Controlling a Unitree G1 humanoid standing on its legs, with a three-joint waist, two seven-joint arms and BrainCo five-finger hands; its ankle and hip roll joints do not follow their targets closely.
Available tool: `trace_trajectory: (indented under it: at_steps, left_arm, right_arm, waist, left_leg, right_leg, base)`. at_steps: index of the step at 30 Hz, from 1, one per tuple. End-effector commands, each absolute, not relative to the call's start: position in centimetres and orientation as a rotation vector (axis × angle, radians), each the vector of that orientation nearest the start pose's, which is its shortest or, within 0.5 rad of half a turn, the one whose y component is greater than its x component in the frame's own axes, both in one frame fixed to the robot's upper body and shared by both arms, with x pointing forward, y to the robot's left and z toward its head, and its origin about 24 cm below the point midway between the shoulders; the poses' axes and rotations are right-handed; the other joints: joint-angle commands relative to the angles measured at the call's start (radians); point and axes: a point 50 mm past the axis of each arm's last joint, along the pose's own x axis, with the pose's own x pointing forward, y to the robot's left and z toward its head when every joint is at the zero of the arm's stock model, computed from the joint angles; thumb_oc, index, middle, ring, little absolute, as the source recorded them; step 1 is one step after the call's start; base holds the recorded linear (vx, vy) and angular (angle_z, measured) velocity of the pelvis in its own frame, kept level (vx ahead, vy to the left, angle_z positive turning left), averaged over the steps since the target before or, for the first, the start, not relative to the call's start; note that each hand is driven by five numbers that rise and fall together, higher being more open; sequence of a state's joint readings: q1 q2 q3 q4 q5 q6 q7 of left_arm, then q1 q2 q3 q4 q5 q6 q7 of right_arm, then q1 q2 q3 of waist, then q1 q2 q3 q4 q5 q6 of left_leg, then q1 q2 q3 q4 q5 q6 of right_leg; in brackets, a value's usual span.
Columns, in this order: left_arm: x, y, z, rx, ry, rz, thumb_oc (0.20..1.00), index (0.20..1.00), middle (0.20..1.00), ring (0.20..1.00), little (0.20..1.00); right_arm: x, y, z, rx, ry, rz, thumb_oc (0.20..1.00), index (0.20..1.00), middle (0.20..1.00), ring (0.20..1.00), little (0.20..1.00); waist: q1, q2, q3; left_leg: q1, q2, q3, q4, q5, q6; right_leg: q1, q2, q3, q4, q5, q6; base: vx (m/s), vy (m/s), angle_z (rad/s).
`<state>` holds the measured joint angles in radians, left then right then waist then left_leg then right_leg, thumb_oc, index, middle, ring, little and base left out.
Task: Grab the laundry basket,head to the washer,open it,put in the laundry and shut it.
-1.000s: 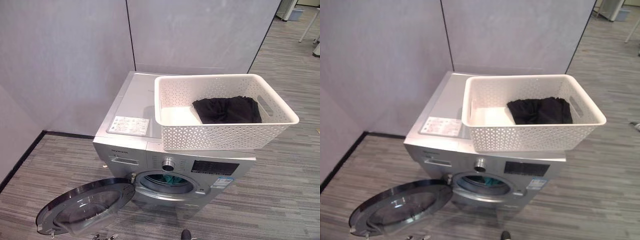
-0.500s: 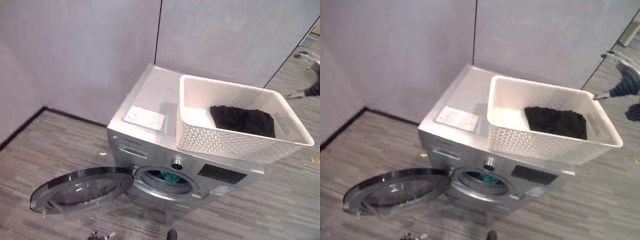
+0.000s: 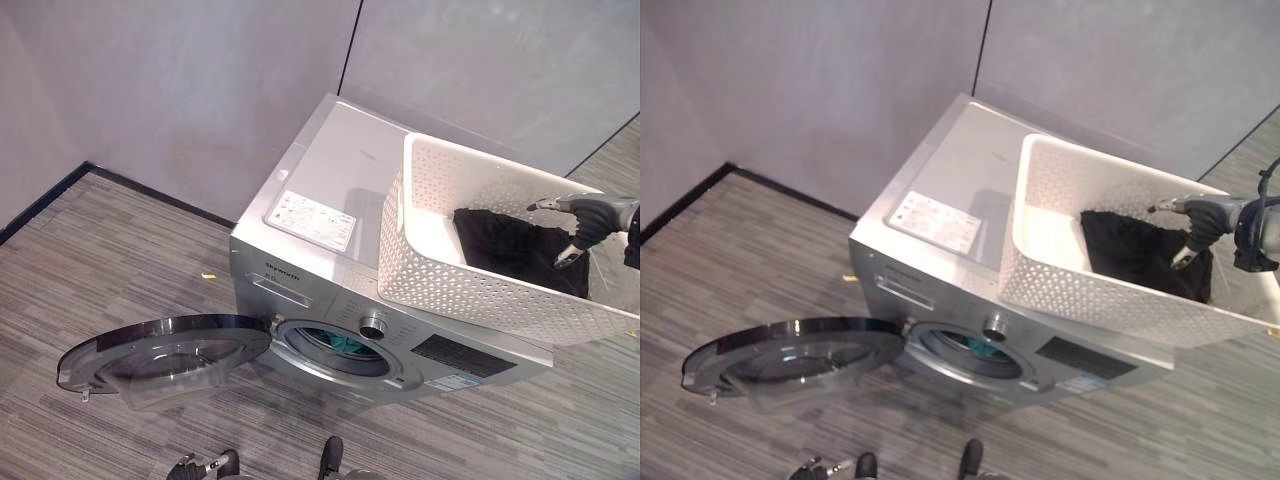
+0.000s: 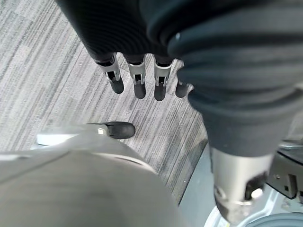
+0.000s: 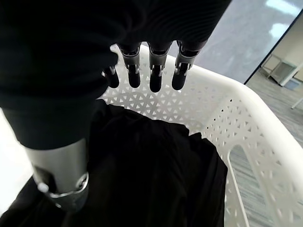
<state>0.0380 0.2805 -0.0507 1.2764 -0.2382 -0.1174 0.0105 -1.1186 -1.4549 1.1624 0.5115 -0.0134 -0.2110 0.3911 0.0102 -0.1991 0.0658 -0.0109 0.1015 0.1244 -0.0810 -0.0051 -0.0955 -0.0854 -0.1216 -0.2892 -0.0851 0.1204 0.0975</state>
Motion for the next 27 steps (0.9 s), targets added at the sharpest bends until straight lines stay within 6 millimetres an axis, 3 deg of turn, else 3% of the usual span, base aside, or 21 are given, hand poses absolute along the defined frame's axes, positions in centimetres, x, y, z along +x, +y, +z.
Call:
trace_trajectory:
  at_steps: [1,4,11,20,23,27]
  left_arm:
    - [7.3,26.3,-15.6,0.071,1.179,0.284,1.0,1.0,1.0,1.0,1.0]
    - [8.4,26.0,-15.5,0.065,1.144,0.265,1.0,1.0,1.0,1.0,1.0]
    - [10.3,25.6,-15.1,0.063,1.084,0.236,1.0,1.0,1.0,1.0,1.0]
    - [10.4,25.8,-15.1,0.088,1.111,0.264,1.0,1.0,1.0,1.0,1.0]
    - [11.0,26.1,-14.9,0.109,1.106,0.271,1.0,1.0,1.0,1.0,1.0]
    - [12.0,25.6,-14.8,0.109,1.082,0.264,1.0,1.0,1.0,1.0,1.0]
  right_arm:
    - [30.7,-35.0,25.8,-1.675,0.374,0.283,1.0,1.0,1.0,1.0,1.0]
    - [30.7,-34.5,24.0,-1.663,0.391,0.349,1.0,1.0,1.0,1.0,1.0]
    - [30.9,-32.9,22.4,-1.732,0.403,0.472,1.0,1.0,1.0,1.0,1.0]
    - [30.5,-33.6,19.8,-2.069,0.383,0.488,1.0,1.0,1.0,1.0,1.0]
    - [30.9,-31.1,19.6,-2.198,0.284,0.582,1.0,1.0,1.0,1.0,1.0]
    - [31.1,-30.4,18.8,-2.26,0.263,0.631,1.0,1.0,1.0,1.0,1.0]
  waist:
    - [0.017,-0.032,0.005]
    - [0.018,-0.03,0.015]
    - [0.025,-0.029,0.039]
    - [0.02,-0.018,0.076]
    - [0.022,-0.015,0.087]
    - [0.024,-0.004,0.097]
  left_leg:
    - [-0.016,0.007,0.026,-0.006,0.015,-0.012]
    - [-0.021,0.006,0.021,-0.006,0.016,-0.012]
    - [-0.052,0.007,0.009,-0.006,0.027,-0.014]
    - [-0.097,0.0,-0.005,-0.006,0.036,-0.01]
    - [-0.108,-0.004,-0.003,-0.006,0.036,-0.009]
    - [-0.115,-0.008,-0.005,-0.006,0.037,-0.008]
  right_leg:
    - [0.044,-0.053,0.034,0.007,-0.036,0.112]
    - [0.04,-0.053,0.032,0.007,-0.034,0.113]
    - [0.019,-0.052,0.028,0.002,-0.029,0.112]
    - [-0.021,-0.062,0.032,0.001,-0.014,0.115]
    - [-0.034,-0.064,0.036,0.0,-0.011,0.116]
    - [-0.04,-0.068,0.038,-0.002,-0.01,0.117]
  base:
    - [0.0,0.0,0.0]
    - [0.0,0.0,0.0]
    - [0.0,0.0,0.0]
    - [0.0,0.006,0.06]
    - [0.01,0.002,-0.02]
    - [0.01,0.008,-0.04]
